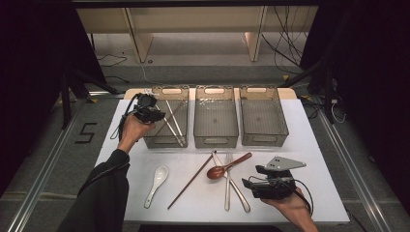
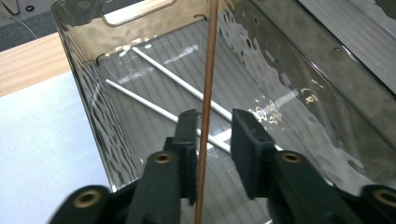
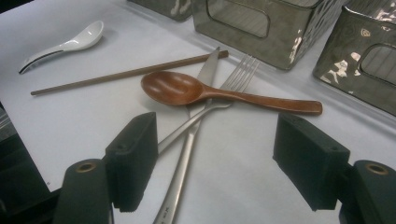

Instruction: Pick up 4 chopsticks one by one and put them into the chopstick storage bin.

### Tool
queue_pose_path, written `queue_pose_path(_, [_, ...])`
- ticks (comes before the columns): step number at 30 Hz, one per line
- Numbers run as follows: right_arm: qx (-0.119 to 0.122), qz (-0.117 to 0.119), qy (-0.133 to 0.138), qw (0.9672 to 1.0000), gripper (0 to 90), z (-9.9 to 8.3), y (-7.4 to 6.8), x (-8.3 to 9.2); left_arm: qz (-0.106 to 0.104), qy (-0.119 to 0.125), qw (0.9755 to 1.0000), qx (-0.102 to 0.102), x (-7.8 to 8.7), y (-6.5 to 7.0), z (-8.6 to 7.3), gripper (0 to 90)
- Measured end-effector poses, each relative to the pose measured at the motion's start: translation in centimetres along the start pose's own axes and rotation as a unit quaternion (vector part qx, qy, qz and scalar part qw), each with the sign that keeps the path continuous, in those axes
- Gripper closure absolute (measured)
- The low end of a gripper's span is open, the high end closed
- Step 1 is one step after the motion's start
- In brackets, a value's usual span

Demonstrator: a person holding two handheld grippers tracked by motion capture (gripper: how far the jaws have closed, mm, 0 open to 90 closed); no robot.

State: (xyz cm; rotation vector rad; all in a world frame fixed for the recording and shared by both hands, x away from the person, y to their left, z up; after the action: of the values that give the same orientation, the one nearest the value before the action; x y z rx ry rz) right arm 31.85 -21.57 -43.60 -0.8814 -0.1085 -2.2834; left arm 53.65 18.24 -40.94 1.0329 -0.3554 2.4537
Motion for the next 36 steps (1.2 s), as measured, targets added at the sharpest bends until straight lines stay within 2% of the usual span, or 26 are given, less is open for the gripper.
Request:
queue_pose_path(3, [0.0, 0.0, 0.0, 1.0, 31.5, 0.0, 0.0, 0.0, -0.011, 0.002, 0.9999, 0.009, 0.8, 0.3, -0.1, 58.9])
queue_pose_path(5, [0.0, -0.001, 0.001, 1.0, 31.5, 0.0, 0.0, 0.1, -0.027, -0.001, 0.9996, 0.013, 1.5, 0.8, -0.2, 52.0])
queue_pose_path(7, [-0.001, -0.001, 0.001, 1.0, 31.5, 0.0, 0.0, 0.1, -0.032, 0.0, 0.9994, 0.012, 2.3, 1.3, -0.4, 44.9])
queue_pose_path(8, [-0.002, -0.001, 0.001, 1.0, 31.5, 0.0, 0.0, 0.1, -0.04, 0.0, 0.999, 0.02, 2.7, 1.5, -0.6, 42.0])
queue_pose_path(11, [-0.001, -0.001, 0.001, 1.0, 31.5, 0.0, 0.0, 0.1, -0.072, 0.01, 0.9968, 0.034, 3.8, 2.3, -1.3, 36.4])
queue_pose_path(17, [-0.002, -0.003, 0.001, 1.0, 31.4, 0.0, 0.0, 0.2, -0.107, 0.007, 0.9937, 0.03, 5.4, 4.6, -2.9, 26.8])
queue_pose_path(22, [-0.001, -0.003, 0.001, 1.0, 31.4, 0.0, -0.1, 0.2, -0.14, 0.024, 0.9894, 0.03, 6.2, 6.5, -4.4, 22.9])
queue_pose_path(24, [-0.001, -0.002, 0.001, 1.0, 31.3, 0.0, -0.1, 0.2, -0.143, 0.021, 0.9893, 0.016, 6.4, 7.2, -4.6, 22.2])
queue_pose_path(26, [0.0, -0.002, 0.002, 1.0, 31.3, 0.0, -0.2, 0.2, -0.148, 0.027, 0.9886, 0.012, 6.7, 8.0, -4.9, 21.6])
queue_pose_path(28, [0.002, -0.001, 0.003, 1.0, 31.3, 0.0, -0.2, 0.2, -0.145, 0.022, 0.9892, 0.001, 6.8, 8.6, -5.0, 20.3])
queue_pose_path(31, [0.002, -0.002, 0.0, 1.0, 31.2, -0.1, -0.2, 0.1, -0.149, 0.012, 0.9887, -0.002, 6.8, 9.5, -5.5, 20.3])
queue_pose_path(36, [0.001, -0.001, 0.0, 1.0, 31.3, -0.2, -0.2, 0.0, -0.141, -0.012, 0.9898, -0.018, 6.3, 10.5, -6.2, 20.7])
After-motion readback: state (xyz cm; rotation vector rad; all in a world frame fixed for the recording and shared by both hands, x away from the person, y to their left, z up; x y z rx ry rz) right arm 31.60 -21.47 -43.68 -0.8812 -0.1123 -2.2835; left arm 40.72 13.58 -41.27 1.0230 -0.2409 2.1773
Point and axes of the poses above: each handheld gripper's, and its own axes: x roughly backward along the jaws, z roughly out of its top, y roughly to its right, the point moved 1 cm from there along -x, roughly forward along the jaws, and after that the axes turned 5 degrees about -x, right-handed, at the moved point
